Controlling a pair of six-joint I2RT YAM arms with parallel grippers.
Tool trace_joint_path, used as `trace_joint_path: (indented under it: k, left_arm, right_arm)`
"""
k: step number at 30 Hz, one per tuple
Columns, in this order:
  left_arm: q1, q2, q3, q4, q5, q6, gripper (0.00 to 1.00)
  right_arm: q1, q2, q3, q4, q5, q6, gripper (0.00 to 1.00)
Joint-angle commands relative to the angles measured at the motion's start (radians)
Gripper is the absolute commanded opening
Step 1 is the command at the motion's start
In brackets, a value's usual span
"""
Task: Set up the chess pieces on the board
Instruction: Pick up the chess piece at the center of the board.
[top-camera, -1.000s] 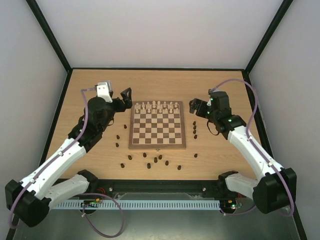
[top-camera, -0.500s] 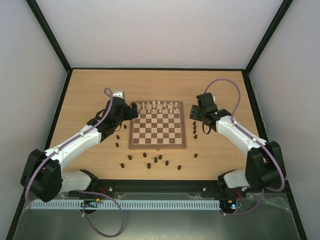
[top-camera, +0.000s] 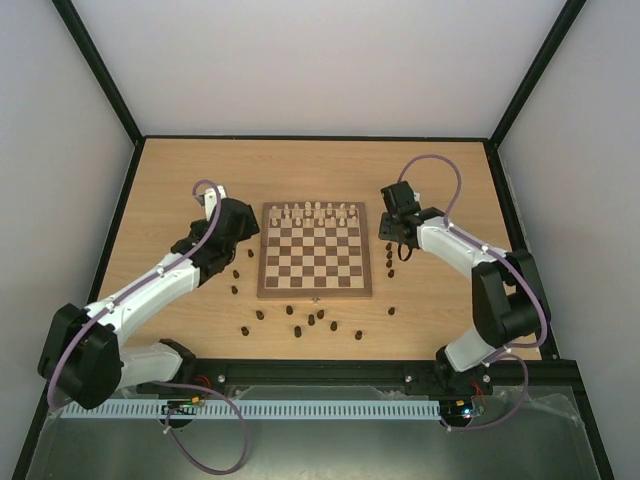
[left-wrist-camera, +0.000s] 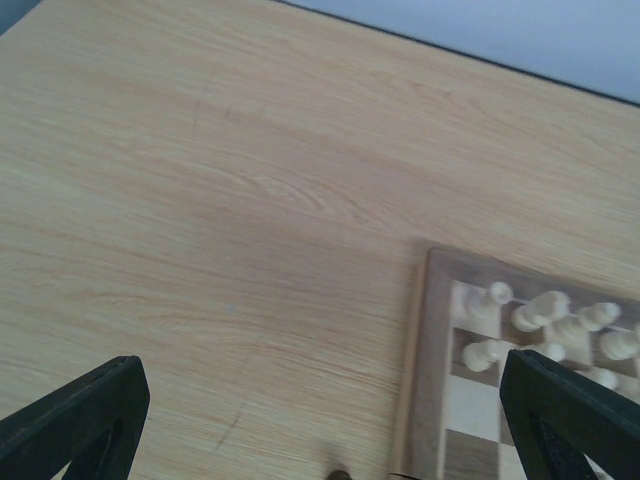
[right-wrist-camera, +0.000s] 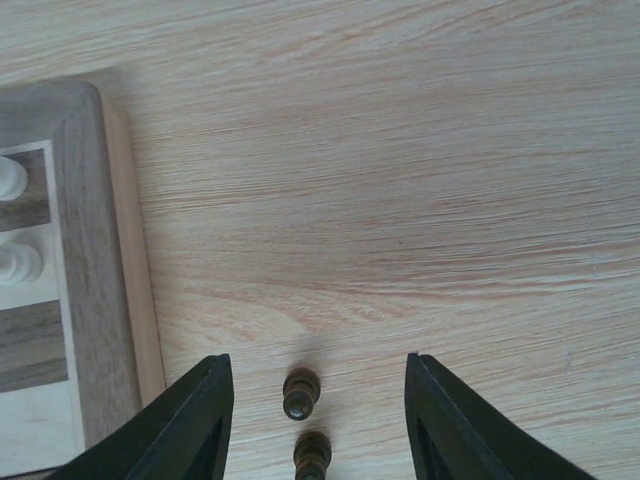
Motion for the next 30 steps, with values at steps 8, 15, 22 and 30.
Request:
trace_joint_path:
  k: [8,15,22,30]
  left_arm:
    - [0.015,0.045,-0.010,0.029,0.090,0.016,0.99]
    - [0.019,-0.015,-0.058,0.095,0.168,0.060,0.99]
    - [0.021,-0.039,-0.069,0.114,0.201,0.051,0.99]
    - [0.032,-0.012,-0.044,0.104,0.274,0.071,0.99]
  right_arm:
    - [0.003,0.102,0.025,-0.041,-0.029,-0.005,0.35]
    - [0.003,0.105,0.000,-0.038,-0.067,-0.006,0.30]
    - [0.003,0.116,-0.007,-0.040,-0.090,-0.009,0.25]
    - [0.005,0.136,-0.004,-0.055,-0.089,-0.010,0.23]
